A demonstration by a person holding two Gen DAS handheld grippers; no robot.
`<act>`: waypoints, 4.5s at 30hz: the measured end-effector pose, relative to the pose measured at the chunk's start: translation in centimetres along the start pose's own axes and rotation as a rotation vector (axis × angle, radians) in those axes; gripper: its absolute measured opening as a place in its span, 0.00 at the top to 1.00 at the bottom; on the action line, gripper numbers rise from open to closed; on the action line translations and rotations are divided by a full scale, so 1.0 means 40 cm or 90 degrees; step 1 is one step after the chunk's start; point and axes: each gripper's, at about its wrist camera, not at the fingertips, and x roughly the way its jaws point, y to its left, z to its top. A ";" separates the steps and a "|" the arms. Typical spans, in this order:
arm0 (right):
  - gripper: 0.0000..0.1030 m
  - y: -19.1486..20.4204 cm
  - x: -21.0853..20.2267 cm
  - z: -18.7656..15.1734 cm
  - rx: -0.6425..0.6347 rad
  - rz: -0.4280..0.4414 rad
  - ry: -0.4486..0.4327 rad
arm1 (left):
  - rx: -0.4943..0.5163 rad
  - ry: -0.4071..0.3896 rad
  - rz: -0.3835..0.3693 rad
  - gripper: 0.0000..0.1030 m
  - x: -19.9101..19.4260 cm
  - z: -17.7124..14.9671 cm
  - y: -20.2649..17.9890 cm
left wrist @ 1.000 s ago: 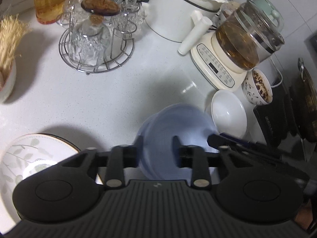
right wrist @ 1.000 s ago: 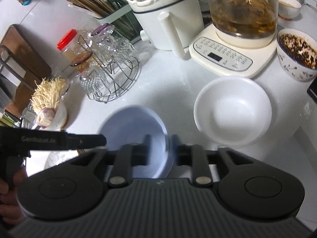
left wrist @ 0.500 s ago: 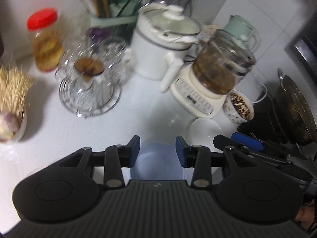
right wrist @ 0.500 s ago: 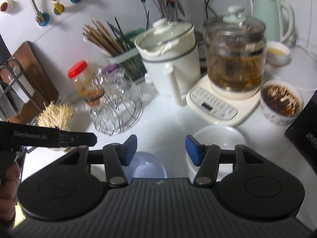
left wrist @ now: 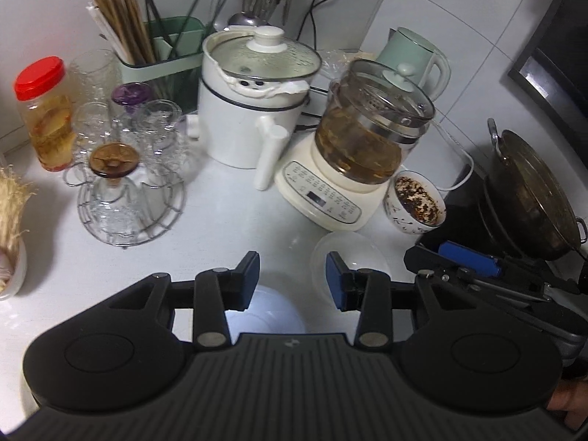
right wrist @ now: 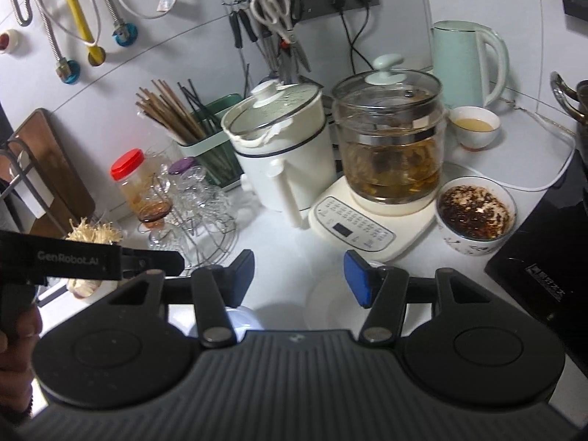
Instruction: Organize plates and bowls
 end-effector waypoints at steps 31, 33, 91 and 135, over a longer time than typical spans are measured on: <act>0.45 -0.215 0.070 -0.049 0.101 -0.068 0.038 | 0.023 0.103 -0.038 0.46 0.266 0.017 -0.106; 0.45 -0.220 0.090 -0.056 0.108 -0.069 0.040 | 0.023 0.106 -0.040 0.46 0.288 0.019 -0.098; 0.87 -0.226 0.147 -0.082 0.174 -0.004 0.059 | 0.032 0.129 -0.052 0.88 0.330 0.046 -0.104; 0.85 -0.023 0.094 -0.060 0.050 0.100 0.131 | -0.145 0.061 0.023 0.88 0.074 -0.102 0.061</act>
